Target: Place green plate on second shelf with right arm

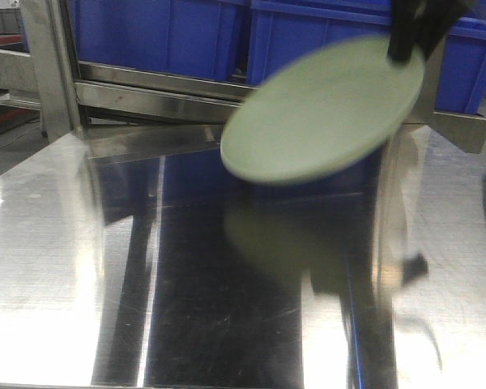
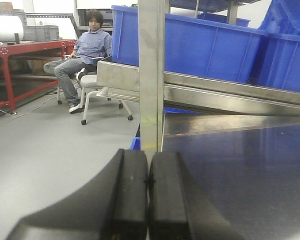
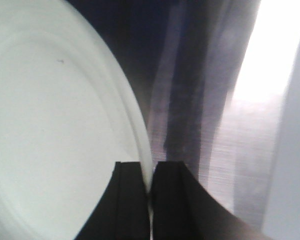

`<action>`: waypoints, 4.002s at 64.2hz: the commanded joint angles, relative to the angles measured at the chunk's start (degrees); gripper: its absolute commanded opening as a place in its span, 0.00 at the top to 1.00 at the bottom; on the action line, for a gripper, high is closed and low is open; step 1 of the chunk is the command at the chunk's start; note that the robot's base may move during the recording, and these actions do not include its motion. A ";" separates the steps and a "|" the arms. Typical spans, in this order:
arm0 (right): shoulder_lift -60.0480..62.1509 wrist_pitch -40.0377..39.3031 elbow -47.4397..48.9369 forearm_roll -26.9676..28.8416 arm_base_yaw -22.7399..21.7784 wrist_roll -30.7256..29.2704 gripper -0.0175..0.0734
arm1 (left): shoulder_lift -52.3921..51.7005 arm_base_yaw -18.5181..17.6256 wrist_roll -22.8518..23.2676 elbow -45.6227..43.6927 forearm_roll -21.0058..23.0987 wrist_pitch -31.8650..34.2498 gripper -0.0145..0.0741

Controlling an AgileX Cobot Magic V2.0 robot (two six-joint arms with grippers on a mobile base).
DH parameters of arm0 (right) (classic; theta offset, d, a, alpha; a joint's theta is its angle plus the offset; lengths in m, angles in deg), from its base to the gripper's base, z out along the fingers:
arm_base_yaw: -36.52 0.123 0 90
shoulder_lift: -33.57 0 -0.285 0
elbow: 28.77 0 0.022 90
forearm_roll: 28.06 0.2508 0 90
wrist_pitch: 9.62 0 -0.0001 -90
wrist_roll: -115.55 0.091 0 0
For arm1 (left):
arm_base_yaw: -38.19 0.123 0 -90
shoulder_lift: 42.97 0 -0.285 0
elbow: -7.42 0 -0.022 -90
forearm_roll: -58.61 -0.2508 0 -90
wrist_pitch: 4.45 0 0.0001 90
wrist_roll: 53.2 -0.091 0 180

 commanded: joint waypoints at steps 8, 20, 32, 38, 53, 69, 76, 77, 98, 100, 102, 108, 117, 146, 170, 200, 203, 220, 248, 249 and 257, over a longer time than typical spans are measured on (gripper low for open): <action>18.72 -4.76 -1.21 -3.57 -0.42 1.42 0.75 | -1.00 -0.15 0.12 2.27 0.18 5.03 0.69; 37.86 -10.52 -12.05 -7.29 -0.42 1.42 0.75 | -1.00 -0.15 0.12 2.27 0.18 5.03 0.69; 60.72 -20.10 -28.52 -13.33 -0.42 1.42 0.75 | -1.00 -0.15 0.12 2.27 0.18 5.03 0.69; 72.41 -22.68 -36.65 -14.75 -0.42 2.12 0.75 | -1.00 -0.15 0.12 2.27 0.18 5.03 0.69; 85.39 -22.27 -48.18 -17.22 -0.42 8.85 0.75 | -1.00 -0.15 0.12 2.27 0.18 5.03 0.69; 85.38 -24.54 -50.84 -20.64 -0.42 8.68 0.75 | -1.00 -0.15 0.12 2.27 0.18 5.03 0.69; 85.38 -25.18 -50.84 -21.54 -0.42 8.68 0.75 | -1.00 -0.15 0.12 2.27 0.18 5.03 0.69; 85.38 -25.18 -50.84 -21.54 -0.42 8.68 0.75 | -1.00 -0.15 0.12 2.27 0.18 5.03 0.69; 85.38 -25.18 -50.84 -21.54 -0.42 8.74 0.75 | -1.00 -0.15 0.12 2.27 0.18 5.03 0.69; 85.38 -25.18 -50.84 -21.54 -0.42 8.74 0.75 | -1.00 -0.15 0.12 2.27 0.18 5.03 0.69; 85.38 -25.18 -50.84 -21.54 -0.42 8.74 0.75 | -1.00 -0.15 0.12 2.27 0.18 5.03 0.69; 85.38 -25.18 -50.84 -21.54 -0.42 8.74 0.75 | -1.00 -0.15 0.12 2.27 0.18 5.03 0.69; 85.38 -25.18 -50.84 -21.54 -0.42 8.74 0.75 | -1.00 -0.15 0.12 2.27 0.18 5.03 0.69; 85.38 -25.18 -50.84 -21.54 -0.42 8.74 0.75 | -1.00 -0.15 0.12 2.27 0.18 5.03 0.69; 85.38 -25.12 -50.84 -21.54 -0.42 8.74 0.75 | -1.00 -0.15 0.12 2.27 0.18 5.03 0.69; 85.38 -25.12 -50.84 -21.54 -0.42 8.74 0.75 | -1.00 -0.15 0.12 2.27 0.18 5.03 0.69; 85.38 -25.12 -50.84 -21.54 -0.42 8.74 0.75 | -1.00 -0.15 0.12 2.27 0.18 5.03 0.69; 85.38 -25.12 -50.84 -21.54 -0.42 8.74 0.75 | -1.00 -0.15 0.12 2.27 0.18 5.03 0.69; 85.38 -25.12 -50.84 -21.54 -0.42 8.74 0.75 | -1.00 -1.79 0.12 2.27 0.18 5.03 0.69; 85.38 -25.12 -50.84 -21.54 -0.42 8.74 0.75 | -1.00 -2.19 0.12 2.27 0.18 5.03 0.69; 85.38 -25.12 -50.84 -21.54 -0.42 8.74 0.75 | -1.00 -4.96 0.12 2.27 0.18 5.03 0.69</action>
